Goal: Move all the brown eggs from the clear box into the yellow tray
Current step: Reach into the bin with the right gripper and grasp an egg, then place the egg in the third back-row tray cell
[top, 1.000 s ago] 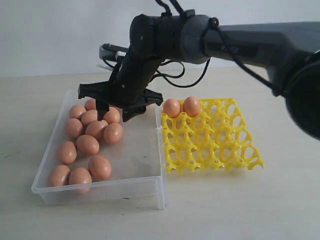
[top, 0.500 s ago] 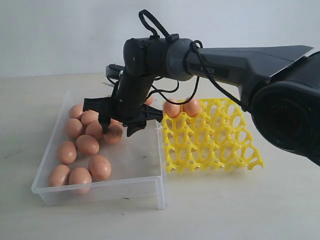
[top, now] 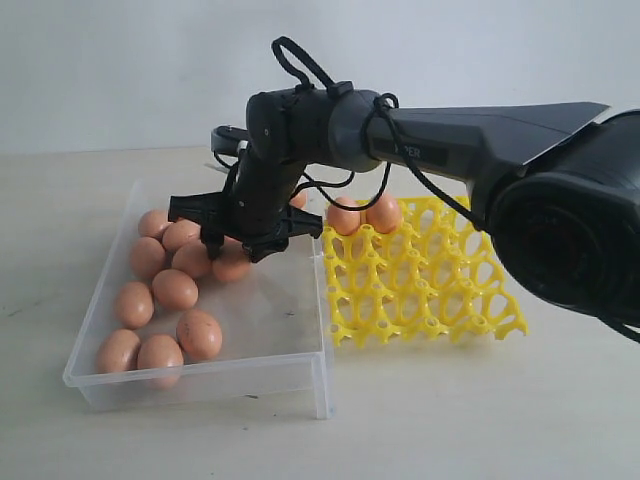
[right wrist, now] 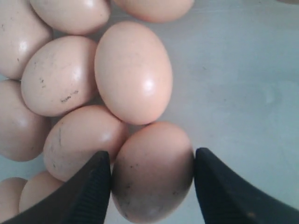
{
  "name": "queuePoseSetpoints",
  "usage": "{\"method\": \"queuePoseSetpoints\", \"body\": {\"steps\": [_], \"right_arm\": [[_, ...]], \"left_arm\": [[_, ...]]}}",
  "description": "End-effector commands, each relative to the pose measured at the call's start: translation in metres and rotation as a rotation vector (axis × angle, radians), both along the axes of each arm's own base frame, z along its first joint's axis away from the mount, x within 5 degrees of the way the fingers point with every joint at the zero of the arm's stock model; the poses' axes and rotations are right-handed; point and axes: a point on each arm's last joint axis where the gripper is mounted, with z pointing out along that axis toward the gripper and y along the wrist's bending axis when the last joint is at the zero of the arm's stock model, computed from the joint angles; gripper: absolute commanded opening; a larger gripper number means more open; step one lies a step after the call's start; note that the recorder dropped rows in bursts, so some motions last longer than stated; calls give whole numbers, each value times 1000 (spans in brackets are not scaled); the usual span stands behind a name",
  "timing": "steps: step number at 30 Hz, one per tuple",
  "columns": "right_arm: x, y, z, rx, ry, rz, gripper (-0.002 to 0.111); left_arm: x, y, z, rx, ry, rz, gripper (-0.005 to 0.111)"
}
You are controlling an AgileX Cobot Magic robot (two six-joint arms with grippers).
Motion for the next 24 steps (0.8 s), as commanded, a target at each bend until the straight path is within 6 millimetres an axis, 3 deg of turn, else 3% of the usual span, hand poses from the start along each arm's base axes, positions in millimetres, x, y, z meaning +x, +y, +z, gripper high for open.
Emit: {"method": "queuePoseSetpoints", "body": {"steps": [1, 8, 15, 21, 24], "right_arm": [[-1, -1, 7, -28, -29, 63, 0], [2, -13, 55, -112, -222, 139, 0], [-5, -35, 87, -112, -464, 184, 0], [-26, -84, 97, -22, -658, 179, 0], [-36, -119, 98, -45, -727, 192, 0]], "left_arm": [[0, 0, 2, -6, -18, 0, 0], [0, 0, 2, -6, -18, 0, 0], [0, 0, 2, -6, -18, 0, 0], [0, 0, 2, -6, -18, 0, 0], [0, 0, 2, -6, -18, 0, 0]]}}
